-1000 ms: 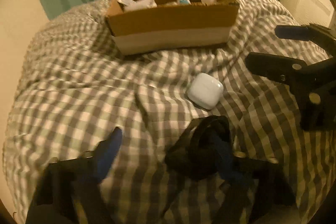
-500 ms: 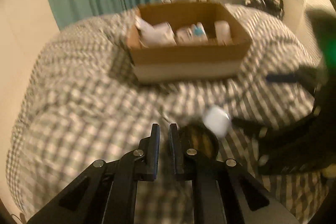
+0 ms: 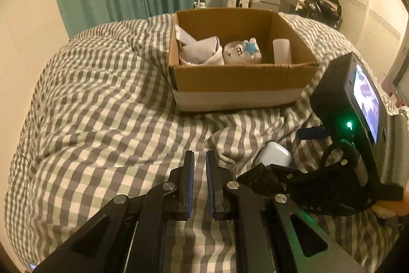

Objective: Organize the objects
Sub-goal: 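Grasp the white earbud case with the right gripper while the left gripper grasps the black holder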

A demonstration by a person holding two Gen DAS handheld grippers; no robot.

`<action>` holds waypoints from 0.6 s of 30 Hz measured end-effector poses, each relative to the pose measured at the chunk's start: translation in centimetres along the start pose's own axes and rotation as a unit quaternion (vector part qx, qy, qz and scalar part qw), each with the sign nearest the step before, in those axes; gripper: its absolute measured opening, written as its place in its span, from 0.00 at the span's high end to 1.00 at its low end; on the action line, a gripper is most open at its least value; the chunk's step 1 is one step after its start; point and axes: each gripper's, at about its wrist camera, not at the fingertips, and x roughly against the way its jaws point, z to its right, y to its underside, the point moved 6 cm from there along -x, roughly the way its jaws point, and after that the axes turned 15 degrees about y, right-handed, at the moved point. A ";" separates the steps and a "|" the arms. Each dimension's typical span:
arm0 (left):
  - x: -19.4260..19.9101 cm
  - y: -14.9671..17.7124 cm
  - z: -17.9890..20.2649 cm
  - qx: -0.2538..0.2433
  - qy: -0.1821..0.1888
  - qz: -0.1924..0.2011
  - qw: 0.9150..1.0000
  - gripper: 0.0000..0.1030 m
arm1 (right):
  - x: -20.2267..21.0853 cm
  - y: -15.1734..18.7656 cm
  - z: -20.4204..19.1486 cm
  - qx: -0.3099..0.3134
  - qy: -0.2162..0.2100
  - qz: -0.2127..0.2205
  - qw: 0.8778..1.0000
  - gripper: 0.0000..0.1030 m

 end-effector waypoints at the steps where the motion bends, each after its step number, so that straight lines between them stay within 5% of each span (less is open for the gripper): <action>1: -0.1 0.2 -0.1 0.000 0.001 -0.003 1.000 0.89 | -0.1 -0.2 0.0 -0.001 -0.003 0.000 1.000 0.34; 12: 0.0 1.0 -0.8 0.013 -0.023 -0.005 1.000 0.52 | -1.5 -0.1 -0.6 0.005 -0.040 -0.032 0.999 0.34; 13: 0.1 1.0 -0.7 0.009 -0.025 -0.002 1.000 0.51 | -1.5 0.0 -0.6 0.005 -0.045 -0.032 0.998 0.39; 14: 0.3 1.0 -0.5 0.005 -0.027 -0.001 1.000 0.50 | -1.3 0.2 -1.1 0.018 -0.046 -0.030 0.998 0.60; 18: 0.5 1.4 0.5 -0.007 -0.022 -0.003 1.000 0.48 | 0.6 0.6 -2.0 0.063 0.024 0.017 0.998 0.62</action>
